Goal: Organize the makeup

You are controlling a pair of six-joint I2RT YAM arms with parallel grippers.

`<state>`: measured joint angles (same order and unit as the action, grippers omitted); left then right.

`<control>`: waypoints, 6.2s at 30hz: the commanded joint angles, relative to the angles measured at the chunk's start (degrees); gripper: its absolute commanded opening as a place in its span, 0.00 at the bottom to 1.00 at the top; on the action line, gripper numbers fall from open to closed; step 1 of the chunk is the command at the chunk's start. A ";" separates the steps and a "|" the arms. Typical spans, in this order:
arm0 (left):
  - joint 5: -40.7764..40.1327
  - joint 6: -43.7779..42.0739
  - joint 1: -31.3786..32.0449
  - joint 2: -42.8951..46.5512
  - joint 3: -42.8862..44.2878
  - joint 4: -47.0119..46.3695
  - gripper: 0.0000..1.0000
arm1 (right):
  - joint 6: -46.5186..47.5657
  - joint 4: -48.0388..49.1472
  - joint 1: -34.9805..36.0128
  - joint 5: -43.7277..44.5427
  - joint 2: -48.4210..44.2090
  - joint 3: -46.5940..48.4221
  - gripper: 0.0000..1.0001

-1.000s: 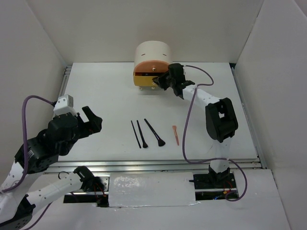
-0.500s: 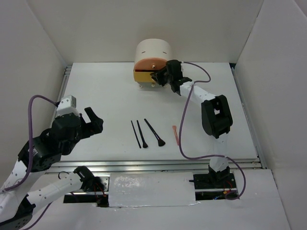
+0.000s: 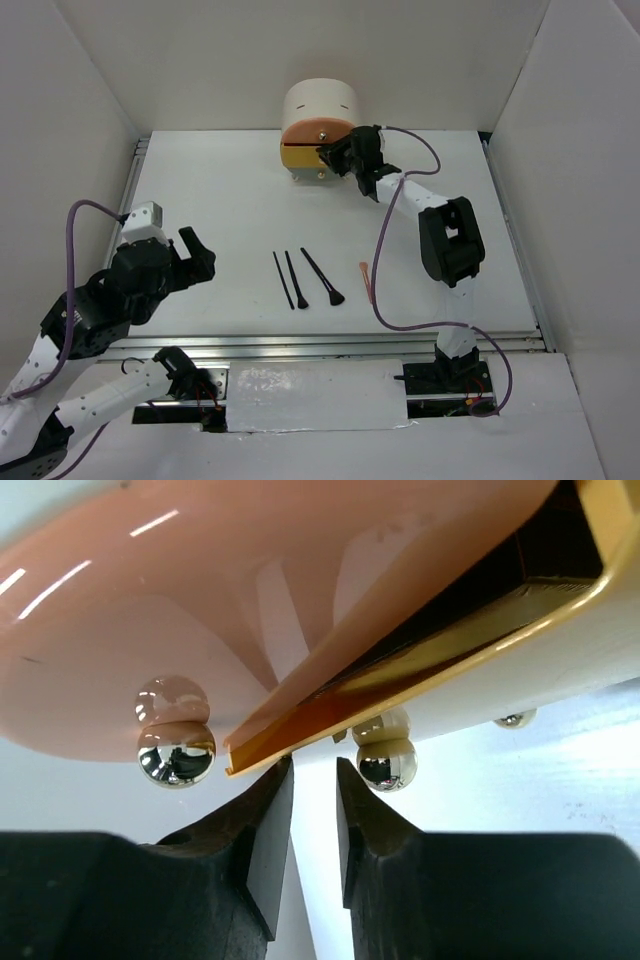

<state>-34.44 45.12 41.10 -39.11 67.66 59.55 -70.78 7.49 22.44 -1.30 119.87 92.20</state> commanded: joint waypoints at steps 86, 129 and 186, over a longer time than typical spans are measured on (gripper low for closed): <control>1.21 -1.35 -0.23 2.64 -1.30 -0.31 0.99 | -14.73 45.61 -2.31 0.69 9.23 -21.45 0.59; 2.62 -6.28 -0.23 -1.67 0.46 -1.89 0.99 | -12.54 38.82 -1.87 -1.25 13.81 -14.24 0.15; 2.71 -0.48 -0.23 1.32 -2.71 1.45 0.99 | -13.77 52.11 1.82 -2.39 -0.52 -39.82 0.34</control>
<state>-31.24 43.94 41.06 -37.32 64.82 61.06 -85.91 58.70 23.51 -2.33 121.82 51.33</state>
